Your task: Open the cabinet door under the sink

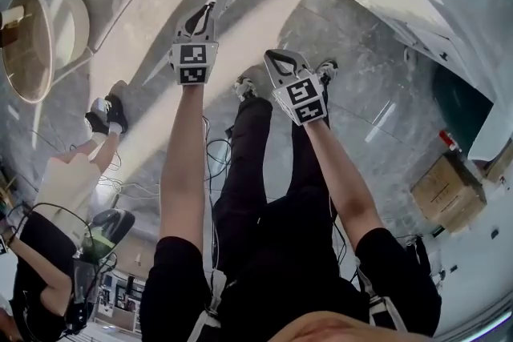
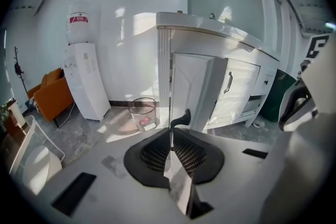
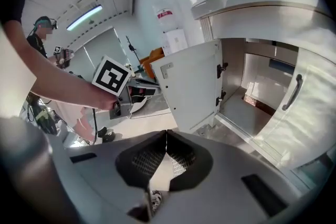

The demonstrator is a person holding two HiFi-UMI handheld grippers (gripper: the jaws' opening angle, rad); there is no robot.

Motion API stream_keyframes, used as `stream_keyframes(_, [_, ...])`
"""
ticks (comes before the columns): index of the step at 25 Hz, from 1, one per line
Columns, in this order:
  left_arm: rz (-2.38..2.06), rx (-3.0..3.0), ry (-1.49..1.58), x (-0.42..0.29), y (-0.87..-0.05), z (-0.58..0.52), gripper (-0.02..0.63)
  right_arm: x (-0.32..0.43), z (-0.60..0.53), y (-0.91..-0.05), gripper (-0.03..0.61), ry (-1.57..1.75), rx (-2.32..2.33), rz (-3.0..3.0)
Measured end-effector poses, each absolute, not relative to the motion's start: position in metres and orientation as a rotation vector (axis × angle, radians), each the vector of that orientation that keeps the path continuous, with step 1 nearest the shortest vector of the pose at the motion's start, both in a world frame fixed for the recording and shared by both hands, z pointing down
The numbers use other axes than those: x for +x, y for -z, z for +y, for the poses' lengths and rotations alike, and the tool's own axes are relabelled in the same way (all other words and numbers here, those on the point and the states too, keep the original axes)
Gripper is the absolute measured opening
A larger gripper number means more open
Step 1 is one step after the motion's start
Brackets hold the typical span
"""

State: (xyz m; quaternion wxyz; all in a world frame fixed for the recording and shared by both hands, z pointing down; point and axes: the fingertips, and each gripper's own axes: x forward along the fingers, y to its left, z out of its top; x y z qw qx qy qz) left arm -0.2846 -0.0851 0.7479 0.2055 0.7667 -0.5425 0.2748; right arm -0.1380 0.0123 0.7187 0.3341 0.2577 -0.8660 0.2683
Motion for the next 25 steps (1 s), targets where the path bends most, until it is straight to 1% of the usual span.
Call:
stream_keyframes(8, [-1.497, 2.123, -0.751, -0.299, -0.735, -0.072, 0.031, -0.137, 0.003, -0.710, 0.060, -0.646, 0.737, -2.245])
stream_keyframes(12, [-1.495, 2.135, -0.721, -0.301, -0.713, -0.052, 0.031, -0.139, -0.003, -0.685, 0.060, -0.594, 0.757, -2.250])
stream_keyframes(16, [-1.503, 2.133, -0.635, -0.292, -0.663, -0.029, 0.031, -0.136, -0.002, -0.644, 0.060, -0.561, 0.807, -2.259])
stream_keyframes(25, [-1.434, 2.286, -0.548, -0.253, -0.528, 0.003, 0.031, -0.131, 0.026, -0.537, 0.060, -0.449, 0.796, -2.318])
